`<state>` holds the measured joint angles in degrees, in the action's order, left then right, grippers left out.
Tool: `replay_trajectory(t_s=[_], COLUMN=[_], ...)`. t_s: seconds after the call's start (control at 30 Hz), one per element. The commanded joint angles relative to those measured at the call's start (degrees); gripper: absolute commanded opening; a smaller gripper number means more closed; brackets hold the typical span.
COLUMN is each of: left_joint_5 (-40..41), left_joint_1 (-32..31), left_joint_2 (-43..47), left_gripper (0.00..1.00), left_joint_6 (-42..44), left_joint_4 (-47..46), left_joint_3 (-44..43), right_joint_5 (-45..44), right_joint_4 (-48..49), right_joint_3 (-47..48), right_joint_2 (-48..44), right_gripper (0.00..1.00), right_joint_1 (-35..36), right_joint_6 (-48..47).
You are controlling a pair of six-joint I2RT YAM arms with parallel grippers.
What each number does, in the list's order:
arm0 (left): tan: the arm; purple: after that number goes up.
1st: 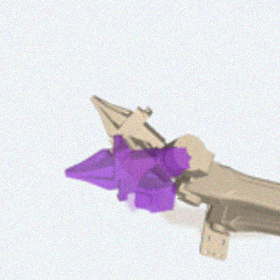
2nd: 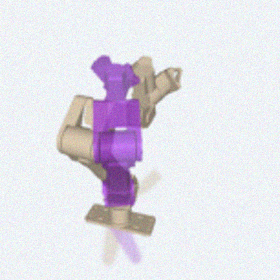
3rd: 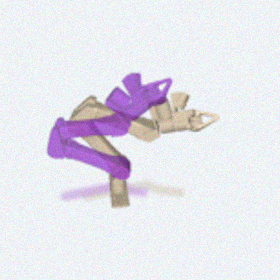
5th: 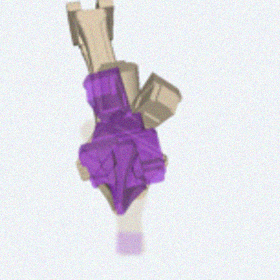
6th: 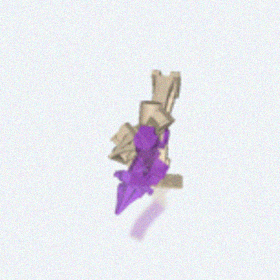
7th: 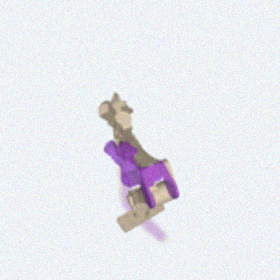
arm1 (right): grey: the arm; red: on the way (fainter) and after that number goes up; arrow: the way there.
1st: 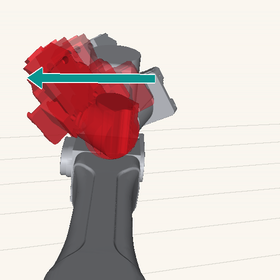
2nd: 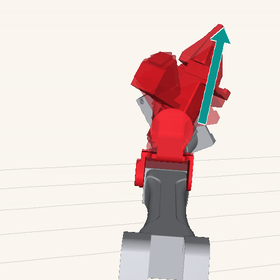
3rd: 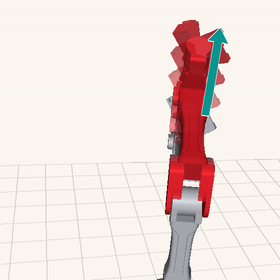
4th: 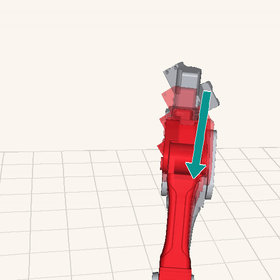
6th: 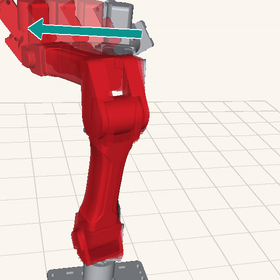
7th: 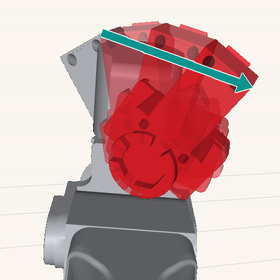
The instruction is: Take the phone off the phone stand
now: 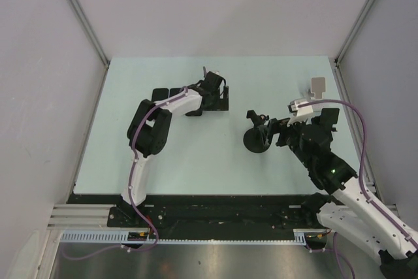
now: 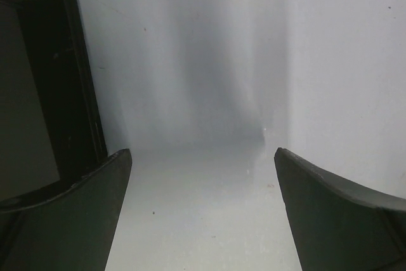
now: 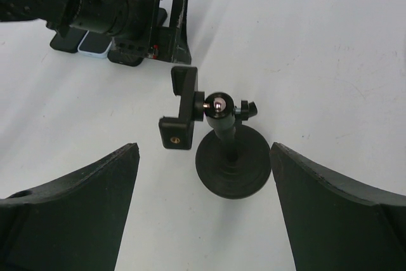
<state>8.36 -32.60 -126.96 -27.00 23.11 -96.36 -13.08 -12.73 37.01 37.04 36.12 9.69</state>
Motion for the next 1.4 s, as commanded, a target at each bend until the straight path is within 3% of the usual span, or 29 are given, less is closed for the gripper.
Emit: replay_trajectory(t_s=[0.0, 0.2, 0.37, 0.73, 1.0, 1.2, 1.37], left_joint_5=[2.1, 2.5, -0.9, 2.4, 3.5, 11.0, 22.1], left_joint_1=[1.3, 2.1, 2.2, 2.9, 3.3, 5.4, 6.7], left_joint_2=[-0.9, 0.3, 5.1, 42.0, 63.2, 79.3, 84.1], left_gripper=[1.00, 1.00, 1.00, 1.00, 1.00, 1.00, 1.00], left_joint_6=[-1.4, -2.3, -2.6, -0.2, 3.6, 8.8, 14.0], left_joint_4=[-0.4, -0.4, -0.4, -1.0, -0.8, -0.9, -1.1], left_joint_3=[-2.8, -3.5, -2.4, 15.5, 30.3, 40.1, 42.6], right_joint_5=[-1.9, -5.3, -13.2, -24.3, -28.3, -32.4, -31.8], right_joint_4=[-3.8, -12.7, -15.9, -20.1, -24.0, -29.9, -33.8], right_joint_3=[8.0, 15.1, 19.9, 24.9, 27.7, 28.6, 29.6], right_joint_2=[3.8, 12.2, 19.0, 29.0, 33.8, 32.9, 31.3], right_gripper=[0.89, 0.89, 0.89, 0.89, 0.89, 0.89, 0.88], right_joint_1=[-0.2, 2.1, 6.9, 12.1, 12.9, 11.7, 11.2], right_joint_6=[2.3, 6.8, 9.8, 11.7, 10.6, 10.8, 11.5])
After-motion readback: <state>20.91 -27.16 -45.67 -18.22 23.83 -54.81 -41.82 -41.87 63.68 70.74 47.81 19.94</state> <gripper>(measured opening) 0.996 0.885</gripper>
